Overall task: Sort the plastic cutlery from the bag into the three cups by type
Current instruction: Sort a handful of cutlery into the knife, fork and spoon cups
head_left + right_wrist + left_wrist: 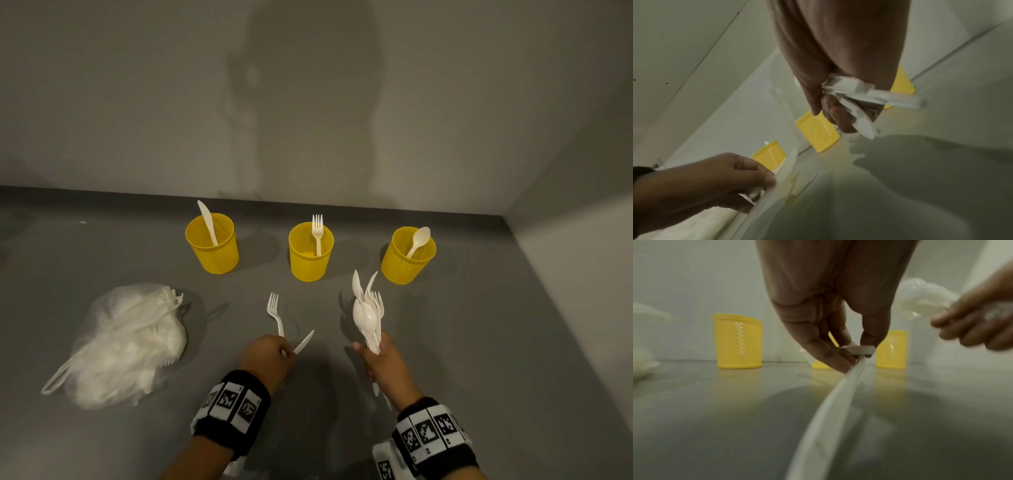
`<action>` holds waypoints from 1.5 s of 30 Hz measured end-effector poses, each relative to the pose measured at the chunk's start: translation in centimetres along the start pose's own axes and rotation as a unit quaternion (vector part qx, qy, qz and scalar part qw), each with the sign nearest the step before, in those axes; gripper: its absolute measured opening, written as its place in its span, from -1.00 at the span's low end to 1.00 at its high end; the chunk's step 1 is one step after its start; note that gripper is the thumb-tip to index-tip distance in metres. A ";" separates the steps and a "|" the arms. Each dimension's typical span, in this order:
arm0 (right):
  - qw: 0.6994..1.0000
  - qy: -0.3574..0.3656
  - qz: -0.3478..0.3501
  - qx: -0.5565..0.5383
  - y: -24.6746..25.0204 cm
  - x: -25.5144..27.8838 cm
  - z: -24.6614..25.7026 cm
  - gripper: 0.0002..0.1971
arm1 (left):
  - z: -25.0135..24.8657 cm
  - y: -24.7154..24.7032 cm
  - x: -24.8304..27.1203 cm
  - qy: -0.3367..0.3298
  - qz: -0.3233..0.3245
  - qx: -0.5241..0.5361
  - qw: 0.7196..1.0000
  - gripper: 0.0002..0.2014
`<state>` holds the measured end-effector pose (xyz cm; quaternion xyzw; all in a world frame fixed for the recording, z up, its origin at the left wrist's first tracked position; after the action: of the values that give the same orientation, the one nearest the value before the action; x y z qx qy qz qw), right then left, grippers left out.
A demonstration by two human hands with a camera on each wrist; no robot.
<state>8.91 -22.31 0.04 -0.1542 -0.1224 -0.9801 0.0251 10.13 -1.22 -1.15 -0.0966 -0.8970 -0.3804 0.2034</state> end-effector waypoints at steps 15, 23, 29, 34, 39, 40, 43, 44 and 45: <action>0.998 -0.008 -0.005 -0.063 1.4 -0.8 2.2 -0.83 | -10.3 12.9 -1.5 -0.191 -0.270 0.437 0.836 -0.88; 0.999 -0.009 -0.038 -0.009 3.7 -2.8 1.3 -0.87 | -14.1 13.8 -6.6 -0.173 -0.248 0.519 0.799 -0.92; 0.999 -0.016 -0.034 -0.003 2.9 -4.3 0.8 -0.81 | -8.9 18.3 -7.2 -0.132 -0.331 0.512 0.781 -0.86; 0.999 -0.051 -0.014 -0.005 0.0 -5.3 0.3 -0.69 | -2.5 22.6 -6.9 -0.068 -0.397 0.429 0.809 -0.92; 0.999 -0.049 0.009 0.015 -1.6 -5.9 0.1 -0.73 | 1.1 22.2 -9.2 0.012 -0.290 0.291 0.912 -0.81; 0.999 -0.038 0.009 0.017 -1.5 -5.9 0.3 -0.70 | 1.4 22.0 -9.3 0.014 -0.284 0.281 0.917 -0.79; 1.000 -0.020 -0.006 0.016 -0.7 -5.2 0.6 -0.69 | 0.9 21.9 -8.7 -0.009 -0.340 0.253 0.905 -0.79; 1.000 -0.020 -0.011 0.017 -0.4 -4.9 0.5 -0.75 | -0.1 21.6 -8.2 -0.027 -0.352 0.238 0.905 -0.80; 1.000 -0.022 -0.014 0.016 -0.1 -4.6 0.3 -0.80 | -1.4 20.9 -7.7 -0.053 -0.352 0.228 0.906 -0.82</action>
<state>13.33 -22.12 -1.07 -0.1732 -0.1408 -0.9747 0.0107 24.34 12.10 9.73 0.2543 -0.9445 -0.2063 0.0251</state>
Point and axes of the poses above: each hand's wrist, its own x-axis away from the middle knuckle, its own y-axis out of the back of the hand, z = x × y, the point moved 3 cm from there along -x, towards the middle knuckle, and after that the axes turned 5 degrees about z, right-handed, at the moved point
